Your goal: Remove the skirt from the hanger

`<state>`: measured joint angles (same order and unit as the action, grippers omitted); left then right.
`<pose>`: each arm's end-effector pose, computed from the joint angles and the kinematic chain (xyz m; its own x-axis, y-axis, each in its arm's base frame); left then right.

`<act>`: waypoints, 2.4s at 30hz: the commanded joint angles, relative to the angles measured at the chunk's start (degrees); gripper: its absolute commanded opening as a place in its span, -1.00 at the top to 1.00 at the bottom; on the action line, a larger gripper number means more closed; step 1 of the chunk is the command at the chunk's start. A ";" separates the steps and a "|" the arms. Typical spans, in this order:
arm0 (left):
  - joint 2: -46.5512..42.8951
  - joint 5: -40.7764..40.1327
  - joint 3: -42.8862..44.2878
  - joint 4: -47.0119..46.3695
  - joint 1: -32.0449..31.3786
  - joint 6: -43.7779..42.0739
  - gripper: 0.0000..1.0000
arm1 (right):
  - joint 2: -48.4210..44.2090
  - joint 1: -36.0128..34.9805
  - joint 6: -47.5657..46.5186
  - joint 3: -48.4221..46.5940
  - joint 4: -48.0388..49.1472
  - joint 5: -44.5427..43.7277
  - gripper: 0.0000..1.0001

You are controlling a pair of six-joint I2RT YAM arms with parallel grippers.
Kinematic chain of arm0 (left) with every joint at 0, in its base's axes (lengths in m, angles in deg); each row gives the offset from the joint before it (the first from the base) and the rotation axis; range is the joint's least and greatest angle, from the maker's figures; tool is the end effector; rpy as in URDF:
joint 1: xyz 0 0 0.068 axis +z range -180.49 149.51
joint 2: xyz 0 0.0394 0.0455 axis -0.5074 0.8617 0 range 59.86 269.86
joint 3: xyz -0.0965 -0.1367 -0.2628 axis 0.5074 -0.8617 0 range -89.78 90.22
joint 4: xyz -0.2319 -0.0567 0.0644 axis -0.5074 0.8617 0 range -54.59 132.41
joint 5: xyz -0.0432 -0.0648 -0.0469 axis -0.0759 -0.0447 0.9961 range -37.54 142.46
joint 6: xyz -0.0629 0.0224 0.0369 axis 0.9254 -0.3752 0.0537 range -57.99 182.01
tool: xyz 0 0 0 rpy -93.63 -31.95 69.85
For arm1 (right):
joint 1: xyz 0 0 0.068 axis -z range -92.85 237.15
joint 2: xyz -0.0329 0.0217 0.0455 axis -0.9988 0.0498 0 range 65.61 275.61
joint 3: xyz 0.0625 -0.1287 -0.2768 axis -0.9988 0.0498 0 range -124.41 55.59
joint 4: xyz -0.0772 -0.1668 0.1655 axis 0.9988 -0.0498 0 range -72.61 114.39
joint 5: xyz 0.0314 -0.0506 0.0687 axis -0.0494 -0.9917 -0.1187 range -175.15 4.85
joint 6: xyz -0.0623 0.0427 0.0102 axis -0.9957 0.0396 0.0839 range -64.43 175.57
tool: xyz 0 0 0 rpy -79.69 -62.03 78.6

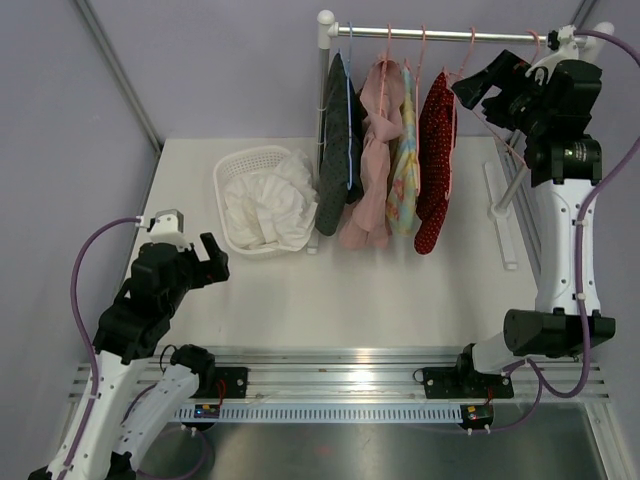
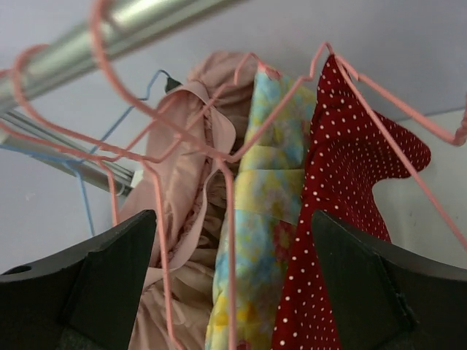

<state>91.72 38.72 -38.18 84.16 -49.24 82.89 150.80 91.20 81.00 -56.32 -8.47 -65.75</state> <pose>0.0783 -0.0104 0.3416 -0.4702 -0.2060 -0.8582 -0.0557 0.9774 -0.2041 0.3077 -0.0003 0.5589 -0.2091 0.4208 -0.8827 -0.1915 0.8676 0.4590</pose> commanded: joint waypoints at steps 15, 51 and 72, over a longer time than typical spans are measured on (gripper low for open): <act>-0.66 0.38 -0.44 -3.05 2.48 -0.32 -0.98 | 1.12 -2.56 0.23 6.19 4.82 2.58 0.69; 26.40 9.10 16.96 -38.72 -42.02 -3.80 -0.98 | -33.06 -2.56 8.58 14.45 -8.17 7.58 1.00; 53.13 4.07 28.38 -54.99 -63.08 -9.54 -0.96 | -40.36 -2.56 11.40 13.22 -17.41 8.11 1.00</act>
<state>143.91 44.82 -13.51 33.54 -110.89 75.02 110.08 88.95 91.91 -42.73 -28.82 -58.48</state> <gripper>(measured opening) 0.984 0.022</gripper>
